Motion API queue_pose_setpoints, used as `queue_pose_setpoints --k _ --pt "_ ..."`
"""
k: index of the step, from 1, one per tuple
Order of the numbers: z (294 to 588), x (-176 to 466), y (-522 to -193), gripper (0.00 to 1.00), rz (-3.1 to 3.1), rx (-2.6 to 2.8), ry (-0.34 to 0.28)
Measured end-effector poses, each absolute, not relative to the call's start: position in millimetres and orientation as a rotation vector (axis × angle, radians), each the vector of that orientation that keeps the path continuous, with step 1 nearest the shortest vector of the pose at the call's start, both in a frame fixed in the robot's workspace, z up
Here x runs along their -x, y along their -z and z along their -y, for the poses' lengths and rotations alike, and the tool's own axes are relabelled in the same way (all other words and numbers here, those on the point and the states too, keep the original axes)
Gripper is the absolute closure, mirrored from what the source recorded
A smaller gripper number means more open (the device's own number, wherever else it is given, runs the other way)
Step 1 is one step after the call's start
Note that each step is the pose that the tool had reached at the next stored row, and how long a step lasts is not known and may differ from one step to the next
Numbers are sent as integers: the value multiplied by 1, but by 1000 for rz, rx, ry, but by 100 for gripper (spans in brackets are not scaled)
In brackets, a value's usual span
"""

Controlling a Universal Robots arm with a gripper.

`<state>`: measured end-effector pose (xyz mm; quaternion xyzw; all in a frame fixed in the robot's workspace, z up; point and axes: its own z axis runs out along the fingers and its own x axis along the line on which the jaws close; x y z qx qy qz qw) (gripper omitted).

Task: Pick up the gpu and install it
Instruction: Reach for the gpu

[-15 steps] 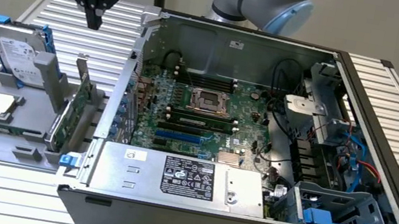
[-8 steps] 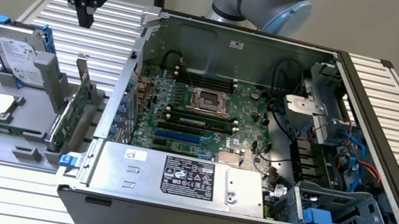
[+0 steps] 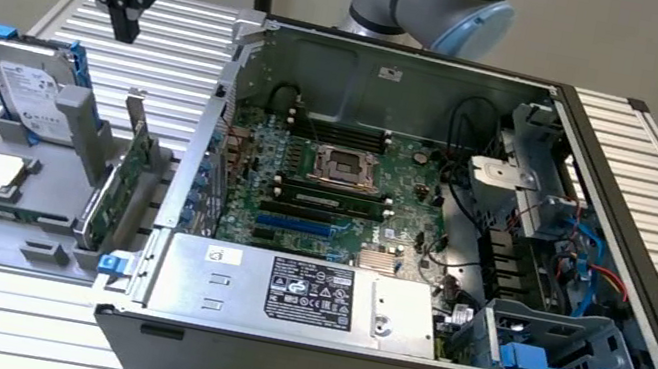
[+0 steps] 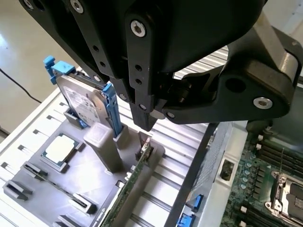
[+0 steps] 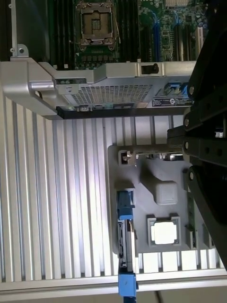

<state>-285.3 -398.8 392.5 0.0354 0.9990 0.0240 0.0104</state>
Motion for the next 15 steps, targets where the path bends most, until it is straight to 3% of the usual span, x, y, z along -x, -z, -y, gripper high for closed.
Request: queue_pose_setpoints --k 15 --pt "399 294 -392 100 -3118 -111 -75"
